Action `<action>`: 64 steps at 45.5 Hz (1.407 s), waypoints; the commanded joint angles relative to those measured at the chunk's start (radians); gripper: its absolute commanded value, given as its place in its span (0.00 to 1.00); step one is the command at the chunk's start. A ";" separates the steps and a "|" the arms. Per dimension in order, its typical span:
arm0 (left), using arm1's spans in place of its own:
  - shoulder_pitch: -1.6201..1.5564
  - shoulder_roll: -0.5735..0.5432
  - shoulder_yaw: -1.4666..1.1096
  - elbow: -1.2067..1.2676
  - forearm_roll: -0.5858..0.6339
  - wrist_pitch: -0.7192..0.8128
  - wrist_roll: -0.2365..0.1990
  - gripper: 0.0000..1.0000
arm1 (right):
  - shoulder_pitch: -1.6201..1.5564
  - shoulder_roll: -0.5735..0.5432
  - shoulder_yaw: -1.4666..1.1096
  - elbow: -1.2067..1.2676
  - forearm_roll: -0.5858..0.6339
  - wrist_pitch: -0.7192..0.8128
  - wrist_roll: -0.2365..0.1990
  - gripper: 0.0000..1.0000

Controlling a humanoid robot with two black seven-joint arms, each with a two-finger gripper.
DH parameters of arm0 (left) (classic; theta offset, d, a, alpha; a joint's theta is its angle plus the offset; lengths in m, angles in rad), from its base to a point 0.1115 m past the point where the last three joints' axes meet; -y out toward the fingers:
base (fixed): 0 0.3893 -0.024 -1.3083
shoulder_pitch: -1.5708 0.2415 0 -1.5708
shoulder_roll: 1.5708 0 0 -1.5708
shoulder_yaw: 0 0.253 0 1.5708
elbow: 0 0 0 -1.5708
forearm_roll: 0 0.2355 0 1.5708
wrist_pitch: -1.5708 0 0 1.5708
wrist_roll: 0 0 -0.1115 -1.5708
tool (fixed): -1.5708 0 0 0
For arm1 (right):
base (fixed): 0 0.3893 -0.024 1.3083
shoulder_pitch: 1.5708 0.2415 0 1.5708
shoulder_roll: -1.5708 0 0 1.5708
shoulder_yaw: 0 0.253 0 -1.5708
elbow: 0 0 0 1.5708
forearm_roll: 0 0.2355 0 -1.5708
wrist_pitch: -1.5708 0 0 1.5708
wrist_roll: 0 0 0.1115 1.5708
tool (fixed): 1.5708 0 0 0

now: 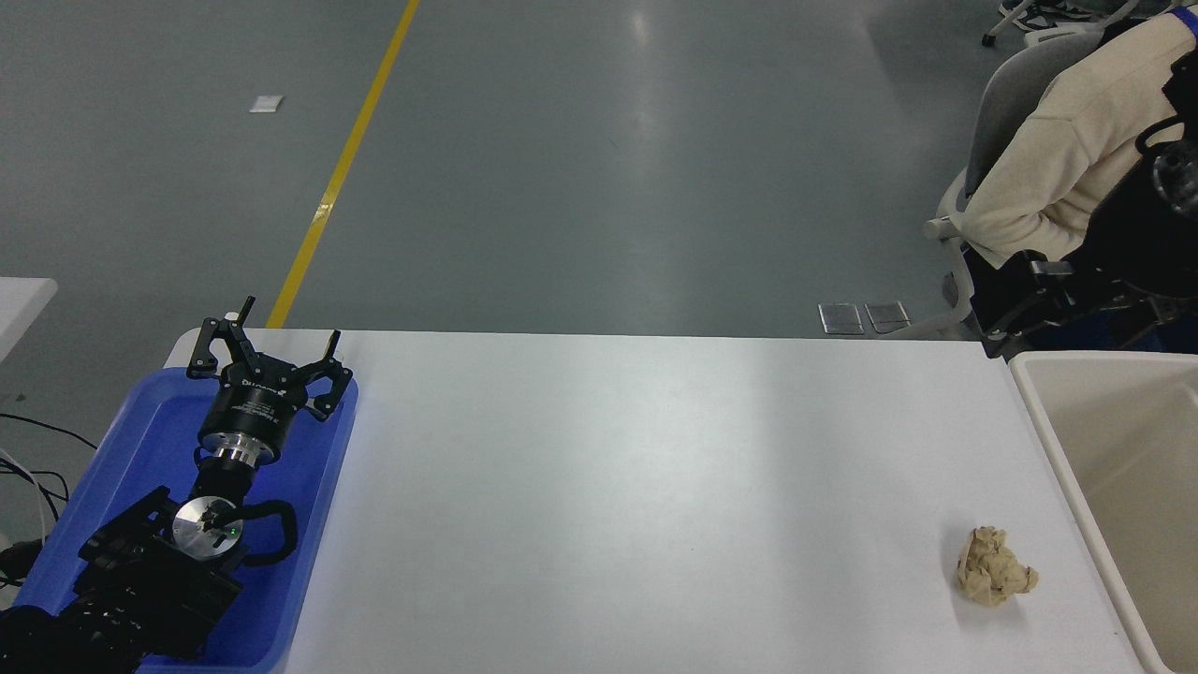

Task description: Pick up paper ball place in dustbin

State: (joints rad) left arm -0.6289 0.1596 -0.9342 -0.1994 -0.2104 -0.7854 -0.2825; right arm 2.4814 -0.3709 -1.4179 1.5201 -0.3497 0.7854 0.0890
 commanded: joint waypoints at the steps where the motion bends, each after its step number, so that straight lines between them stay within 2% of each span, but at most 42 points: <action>1: 0.000 0.000 0.000 0.000 0.000 0.000 0.002 1.00 | -0.006 0.006 0.000 0.000 0.000 0.000 0.000 1.00; 55: 0.000 0.000 0.000 0.000 0.000 0.000 0.000 1.00 | -0.059 0.007 0.014 0.000 0.000 0.000 0.000 1.00; 64: 0.000 0.000 0.000 0.000 0.000 0.000 0.000 1.00 | -0.091 -0.002 0.112 -0.006 0.000 0.000 0.000 1.00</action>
State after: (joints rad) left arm -0.6289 0.1594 -0.9342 -0.1994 -0.2101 -0.7854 -0.2825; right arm 2.4258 -0.3664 -1.3671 1.5178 -0.3497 0.7854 0.0893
